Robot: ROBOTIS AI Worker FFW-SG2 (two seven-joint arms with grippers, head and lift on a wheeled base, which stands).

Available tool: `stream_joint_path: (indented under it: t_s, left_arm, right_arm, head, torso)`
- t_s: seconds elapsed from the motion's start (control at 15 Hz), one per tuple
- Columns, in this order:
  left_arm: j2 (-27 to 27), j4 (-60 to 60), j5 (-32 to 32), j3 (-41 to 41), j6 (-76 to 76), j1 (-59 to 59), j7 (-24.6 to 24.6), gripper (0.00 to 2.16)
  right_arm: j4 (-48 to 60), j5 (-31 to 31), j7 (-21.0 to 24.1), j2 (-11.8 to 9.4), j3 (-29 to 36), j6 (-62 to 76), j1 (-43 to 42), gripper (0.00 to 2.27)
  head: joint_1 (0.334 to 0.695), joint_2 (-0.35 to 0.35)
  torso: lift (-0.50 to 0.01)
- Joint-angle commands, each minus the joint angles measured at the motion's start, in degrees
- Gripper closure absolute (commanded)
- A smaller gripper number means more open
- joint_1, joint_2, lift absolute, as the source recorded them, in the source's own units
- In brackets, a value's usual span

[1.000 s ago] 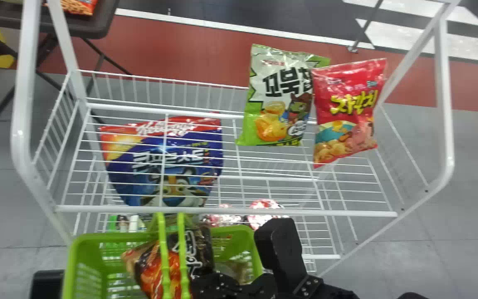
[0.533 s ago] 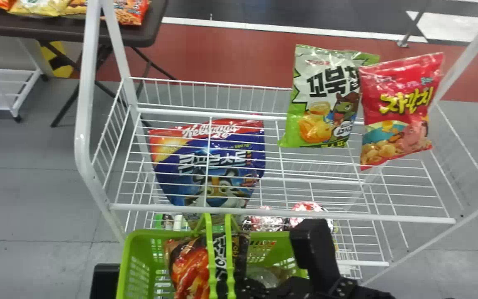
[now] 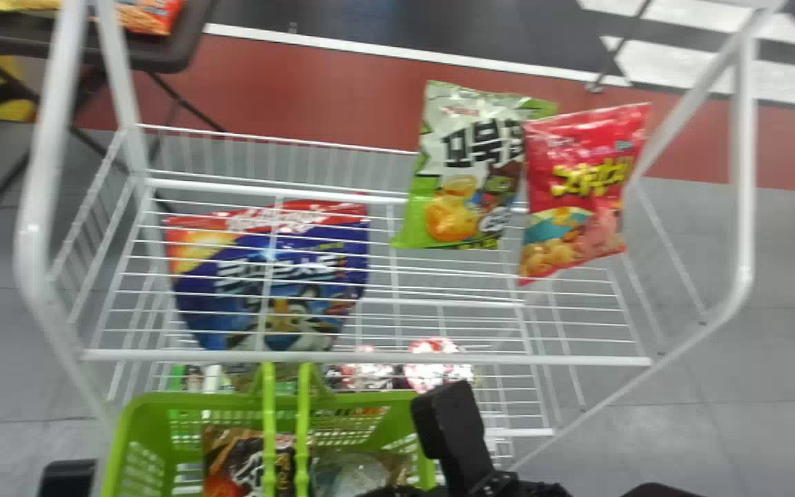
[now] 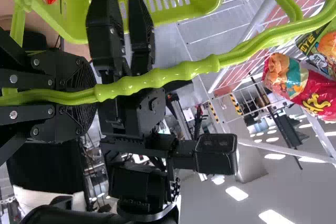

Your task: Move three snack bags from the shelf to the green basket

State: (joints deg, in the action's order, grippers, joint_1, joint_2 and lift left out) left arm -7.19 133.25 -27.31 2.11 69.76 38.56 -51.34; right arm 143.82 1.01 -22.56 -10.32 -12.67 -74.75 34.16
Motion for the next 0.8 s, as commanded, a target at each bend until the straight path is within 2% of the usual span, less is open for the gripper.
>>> stream_joint_path:
  t_s: [0.0,0.13,0.33,0.53,0.6,0.73]
  left_arm:
    - [0.0,0.0,0.2,0.1,0.0,-0.1,0.0,2.14]
    - [0.1,-0.3,0.2,0.0,0.0,-0.1,0.0,2.14]
    - [0.1,-0.6,0.2,-0.1,0.0,-0.5,0.0,2.14]
    - [0.1,-0.7,0.2,0.1,0.0,-0.7,0.1,2.14]
    - [0.1,-0.7,0.2,0.3,0.0,-0.9,0.4,2.14]
    - [-0.1,-0.8,0.2,0.3,0.0,-0.9,0.4,2.14]
  right_arm:
    - [2.6,-3.5,2.1,-0.1,0.6,12.7,4.0,0.04]
    - [3.8,-2.9,2.6,-0.1,3.4,24.7,6.9,0.04]
    - [4.1,2.4,4.6,-0.1,9.2,42.8,9.4,0.06]
    - [-0.5,4.2,10.5,0.1,12.3,59.8,9.1,0.06]
    - [-2.8,4.2,12.5,0.1,13.0,64.2,8.2,0.06]
    - [-6.1,4.3,14.2,0.1,14.7,64.2,4.4,0.07]
  head:
    - [0.695,-0.274]
    - [0.695,-0.278]
    - [0.695,-0.280]
    - [0.695,-0.317]
    - [0.695,-0.332]
    - [0.695,-0.350]
  torso:
    - [-0.048]
    - [-0.048]
    - [-0.048]
    - [-0.048]
    - [-0.048]
    - [-0.048]
